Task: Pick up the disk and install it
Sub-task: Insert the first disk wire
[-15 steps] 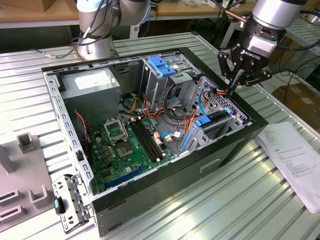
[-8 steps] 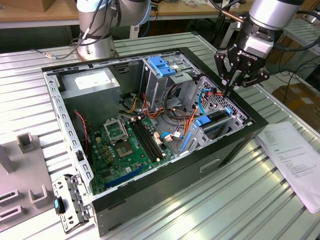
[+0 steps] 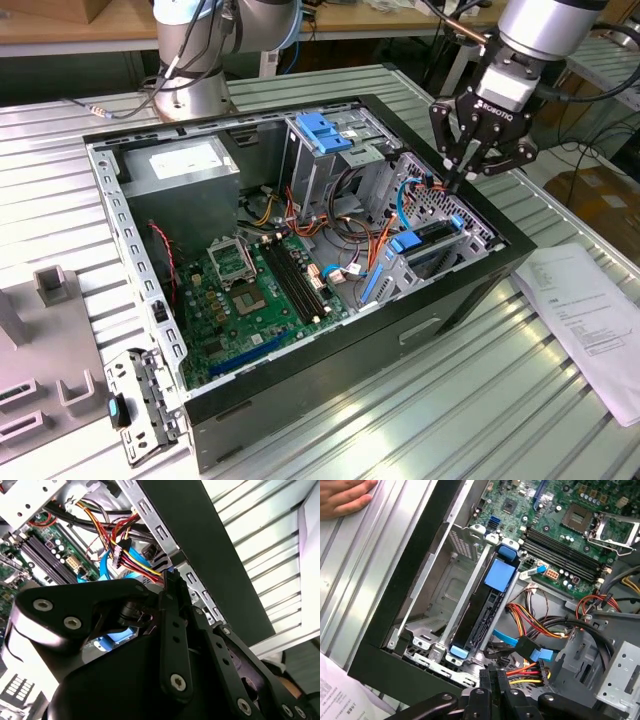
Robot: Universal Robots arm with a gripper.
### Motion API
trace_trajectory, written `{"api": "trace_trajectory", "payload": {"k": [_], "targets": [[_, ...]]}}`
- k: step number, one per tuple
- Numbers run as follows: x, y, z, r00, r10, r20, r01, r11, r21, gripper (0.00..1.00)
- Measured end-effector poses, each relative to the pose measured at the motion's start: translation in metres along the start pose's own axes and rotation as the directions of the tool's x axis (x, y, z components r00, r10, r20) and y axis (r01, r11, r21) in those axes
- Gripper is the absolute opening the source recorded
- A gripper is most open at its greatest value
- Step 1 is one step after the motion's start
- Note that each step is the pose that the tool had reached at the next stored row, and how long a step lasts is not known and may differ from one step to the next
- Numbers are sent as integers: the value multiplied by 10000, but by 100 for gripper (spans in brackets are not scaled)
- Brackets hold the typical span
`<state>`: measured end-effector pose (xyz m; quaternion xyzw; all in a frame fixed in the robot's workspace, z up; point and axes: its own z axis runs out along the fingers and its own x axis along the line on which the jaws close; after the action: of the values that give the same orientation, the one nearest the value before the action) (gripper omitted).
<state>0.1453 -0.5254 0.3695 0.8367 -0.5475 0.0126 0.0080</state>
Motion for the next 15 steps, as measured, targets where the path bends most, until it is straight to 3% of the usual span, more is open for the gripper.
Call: {"api": "trace_trajectory", "payload": {"k": [7, 10, 12, 15], "targets": [[-4, 8, 1, 10000, 78, 0, -78, 10000, -2, 16], [-4, 9, 2, 9986, 538, -1, -538, 9986, -17, 16], [-4, 9, 4, 9945, 1051, -3, -1051, 9945, -32, 16], [-10, 22, 5, 9940, 1095, 0, -1095, 9940, -33, 16]]}}
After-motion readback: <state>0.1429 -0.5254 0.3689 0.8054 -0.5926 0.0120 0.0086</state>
